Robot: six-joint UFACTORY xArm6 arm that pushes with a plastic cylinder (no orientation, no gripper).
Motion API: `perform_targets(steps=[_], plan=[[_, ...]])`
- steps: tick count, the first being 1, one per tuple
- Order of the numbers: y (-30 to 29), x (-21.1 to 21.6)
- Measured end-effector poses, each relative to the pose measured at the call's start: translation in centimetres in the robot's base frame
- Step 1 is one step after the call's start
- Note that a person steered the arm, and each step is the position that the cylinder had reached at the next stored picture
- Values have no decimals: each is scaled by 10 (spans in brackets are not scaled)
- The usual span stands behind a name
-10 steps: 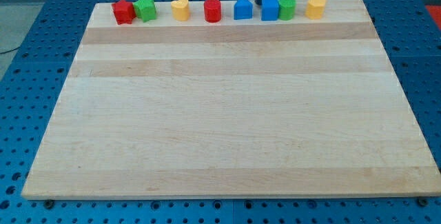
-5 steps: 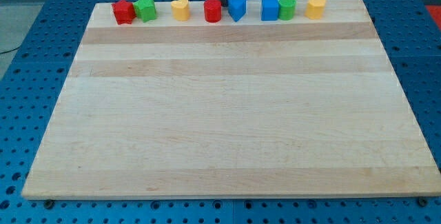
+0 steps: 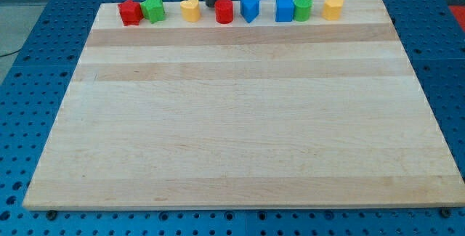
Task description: Adjust the line of blocks to the horizontal line
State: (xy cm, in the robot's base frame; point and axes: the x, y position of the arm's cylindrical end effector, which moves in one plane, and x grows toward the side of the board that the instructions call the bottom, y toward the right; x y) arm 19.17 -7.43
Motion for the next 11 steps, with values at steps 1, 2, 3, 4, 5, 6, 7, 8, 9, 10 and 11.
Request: perform_targets(steps=[1, 2, 3, 4, 5, 6, 7, 8, 9, 10, 11], plan=[[-3, 0], [-3, 0], [-41, 2], [-51, 1], [-54, 0], [-57, 0], [-64, 0], [-106, 0], [-128, 0], [-129, 0], [-138, -1]])
